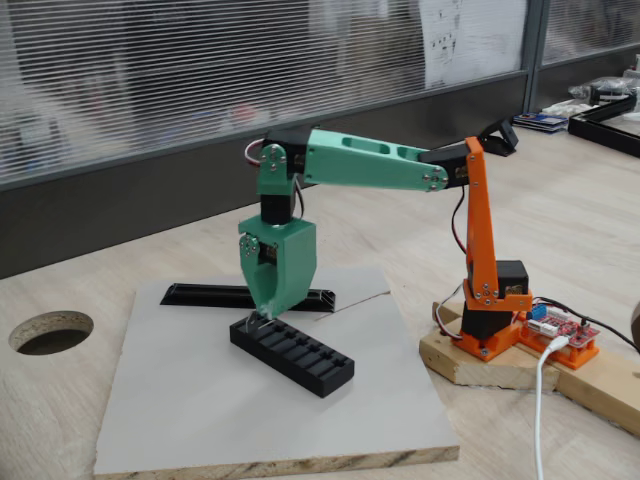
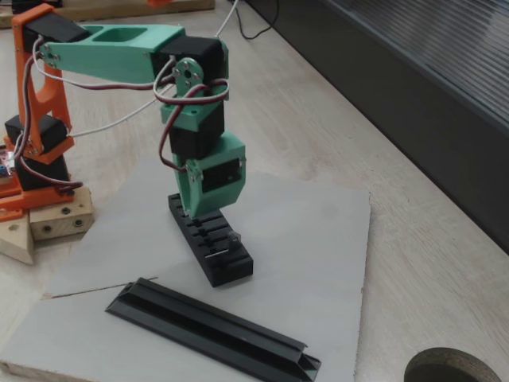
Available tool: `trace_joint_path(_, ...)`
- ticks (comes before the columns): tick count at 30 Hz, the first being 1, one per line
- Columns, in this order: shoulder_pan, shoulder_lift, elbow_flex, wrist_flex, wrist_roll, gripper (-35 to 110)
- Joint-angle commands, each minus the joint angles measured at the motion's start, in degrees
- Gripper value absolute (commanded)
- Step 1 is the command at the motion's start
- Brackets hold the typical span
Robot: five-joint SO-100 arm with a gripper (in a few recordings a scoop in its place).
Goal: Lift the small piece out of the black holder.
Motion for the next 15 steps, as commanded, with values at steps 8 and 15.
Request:
trace_joint_path(8,-0.88,1.14,-2.72,0.44,0.70,7)
trace_joint_path(15,-0.70,0.00,-13.45,0.44,0.70,7)
